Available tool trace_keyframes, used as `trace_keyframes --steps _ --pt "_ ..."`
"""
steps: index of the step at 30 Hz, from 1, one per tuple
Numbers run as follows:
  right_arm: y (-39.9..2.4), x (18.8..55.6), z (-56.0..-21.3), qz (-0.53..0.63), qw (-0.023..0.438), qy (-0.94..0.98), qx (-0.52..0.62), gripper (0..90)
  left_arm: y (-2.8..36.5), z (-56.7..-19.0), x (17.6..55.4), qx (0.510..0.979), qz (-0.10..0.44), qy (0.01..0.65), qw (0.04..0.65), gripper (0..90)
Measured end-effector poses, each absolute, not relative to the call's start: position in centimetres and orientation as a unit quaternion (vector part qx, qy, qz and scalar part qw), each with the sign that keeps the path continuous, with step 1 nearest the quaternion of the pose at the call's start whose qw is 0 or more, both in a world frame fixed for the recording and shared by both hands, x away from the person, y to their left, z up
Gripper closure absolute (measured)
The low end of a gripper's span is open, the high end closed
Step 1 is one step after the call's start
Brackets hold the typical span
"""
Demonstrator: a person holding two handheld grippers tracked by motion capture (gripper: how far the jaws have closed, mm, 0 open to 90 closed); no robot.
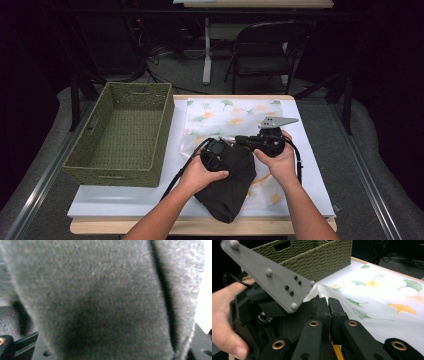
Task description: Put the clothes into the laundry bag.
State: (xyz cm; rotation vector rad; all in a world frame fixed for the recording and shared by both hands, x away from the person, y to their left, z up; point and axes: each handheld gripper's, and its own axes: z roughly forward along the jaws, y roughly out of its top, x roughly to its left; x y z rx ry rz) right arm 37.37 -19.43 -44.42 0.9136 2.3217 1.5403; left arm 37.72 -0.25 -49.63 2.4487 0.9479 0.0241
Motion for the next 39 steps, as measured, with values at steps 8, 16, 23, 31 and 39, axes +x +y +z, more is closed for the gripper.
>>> trace_keyframes --steps 8,16,23,31,39 --pt "-19.6 37.5 -45.0 0.518 0.103 0.788 0.317 88.6 0.4 -48.7 37.5 0.898 0.006 0.347 0.271 21.2" --pt "-19.8 37.6 -45.2 0.514 0.105 0.788 0.322 88.7 1.6 -47.4 36.5 0.897 0.010 0.343 0.279 21.3" --pt "-19.7 37.5 -45.2 0.514 0.110 0.788 0.319 88.6 2.2 -47.8 36.4 0.901 0.002 0.337 0.274 24.1" --pt "-19.5 37.4 -45.1 0.513 0.112 0.790 0.317 88.6 2.8 -49.0 36.5 0.894 0.002 0.321 0.312 32.5" --pt "-19.2 37.2 -45.0 0.514 0.114 0.790 0.313 88.6 2.9 -49.4 36.3 0.885 -0.004 0.330 0.328 40.6"
